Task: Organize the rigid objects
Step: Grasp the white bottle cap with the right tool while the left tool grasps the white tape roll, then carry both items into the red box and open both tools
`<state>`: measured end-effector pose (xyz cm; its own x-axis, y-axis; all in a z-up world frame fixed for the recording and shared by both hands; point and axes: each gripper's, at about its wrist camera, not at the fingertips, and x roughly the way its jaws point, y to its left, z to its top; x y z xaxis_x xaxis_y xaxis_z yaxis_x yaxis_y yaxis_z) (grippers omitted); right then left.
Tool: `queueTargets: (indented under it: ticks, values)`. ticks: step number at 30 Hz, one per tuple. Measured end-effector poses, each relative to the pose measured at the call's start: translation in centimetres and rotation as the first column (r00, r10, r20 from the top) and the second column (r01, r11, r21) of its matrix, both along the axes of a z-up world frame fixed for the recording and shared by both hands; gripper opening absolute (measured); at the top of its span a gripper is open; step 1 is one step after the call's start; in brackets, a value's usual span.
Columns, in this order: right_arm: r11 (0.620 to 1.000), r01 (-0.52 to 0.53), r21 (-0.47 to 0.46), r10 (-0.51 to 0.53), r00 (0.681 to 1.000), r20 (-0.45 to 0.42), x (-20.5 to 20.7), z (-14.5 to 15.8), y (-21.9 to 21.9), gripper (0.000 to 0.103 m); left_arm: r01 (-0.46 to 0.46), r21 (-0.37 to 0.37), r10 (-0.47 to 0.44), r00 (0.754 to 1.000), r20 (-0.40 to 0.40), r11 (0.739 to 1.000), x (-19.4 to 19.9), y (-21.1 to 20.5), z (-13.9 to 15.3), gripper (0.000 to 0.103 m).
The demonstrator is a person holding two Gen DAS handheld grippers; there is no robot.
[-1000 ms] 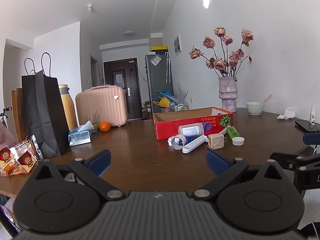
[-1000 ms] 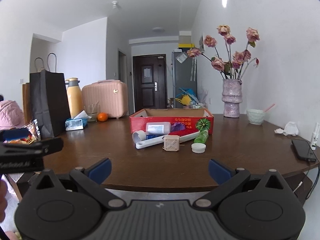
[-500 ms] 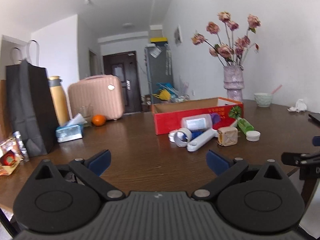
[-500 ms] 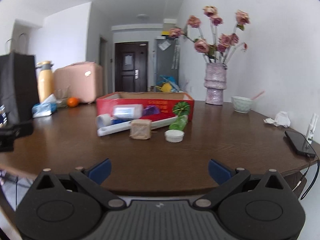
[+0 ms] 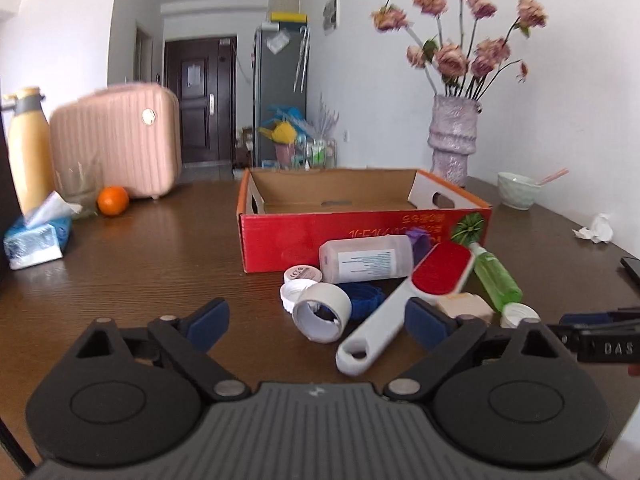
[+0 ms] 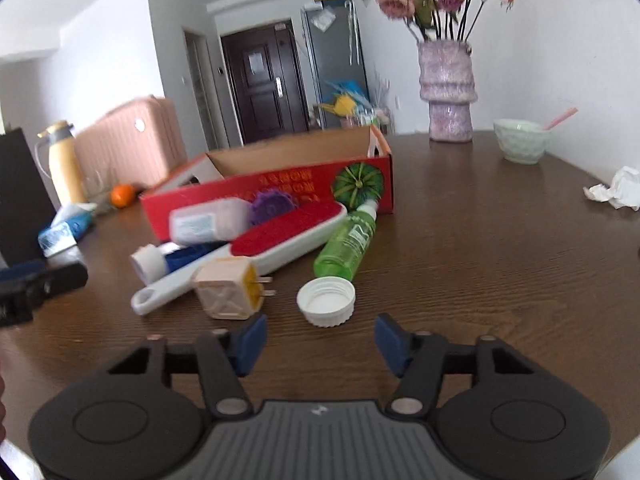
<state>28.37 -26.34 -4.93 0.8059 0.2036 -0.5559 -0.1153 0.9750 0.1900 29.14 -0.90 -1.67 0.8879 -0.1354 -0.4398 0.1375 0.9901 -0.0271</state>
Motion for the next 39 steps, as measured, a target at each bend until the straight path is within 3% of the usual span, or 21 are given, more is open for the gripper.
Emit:
queueTargets:
  ticks: [7, 10, 11, 12, 18, 23, 29, 32, 39]
  values:
    - [0.997, -0.036, -0.075, 0.035, 0.999, -0.016, 4.0, -1.0, 0.8, 0.055, 0.031, -0.029, -0.034, 0.993, -0.11, 0.999, 6.2, 0.9, -2.0, 0.076]
    - [0.994, -0.049, -0.095, 0.047, 0.999, -0.024, 4.9, -1.3, 1.0, 0.046, 0.069, -0.04, -0.074, 0.988, -0.139, 0.997, 7.1, 0.7, -2.8, 0.062]
    - [0.994, -0.056, -0.092, 0.054, 0.998, -0.028, 5.0, -1.4, 1.1, 0.04, 0.082, -0.045, -0.087, 0.986, -0.142, 0.996, 7.2, 0.7, -3.0, 0.054]
    - [0.994, -0.062, -0.093, 0.059, 0.998, -0.033, 5.2, -1.5, 1.2, 0.04, 0.09, -0.048, -0.096, 0.985, -0.146, 0.995, 7.2, 0.7, -3.1, 0.044]
    - [0.993, -0.053, -0.101, 0.052, 0.999, -0.013, 5.1, -1.6, 1.8, 0.04, 0.073, -0.046, -0.078, 0.99, -0.117, 0.996, 6.1, 0.8, -2.8, 0.044]
    - [0.994, -0.038, -0.105, 0.041, 0.999, 0.022, 3.0, -0.3, 1.6, 0.04, 0.043, -0.008, -0.044, 0.998, -0.037, 0.999, 2.2, 0.7, -0.8, 0.044]
    - [0.995, -0.023, -0.095, 0.031, 0.996, 0.078, -1.6, 1.4, 1.2, 0.04, 0.0, -0.013, 0.001, 0.999, 0.053, 1.0, -4.5, 1.6, 2.4, 0.044]
    - [0.994, -0.03, -0.101, 0.042, 0.991, 0.125, -4.7, 2.2, 1.5, 0.04, -0.044, -0.006, 0.044, 0.991, 0.123, 0.999, -8.5, 1.8, 3.2, 0.044]
    - [0.993, -0.054, -0.104, 0.082, 0.956, 0.282, -12.1, 3.5, 2.3, 0.04, -0.101, -0.01, 0.101, 0.976, 0.191, 0.995, -16.0, 1.5, 4.2, 0.044]
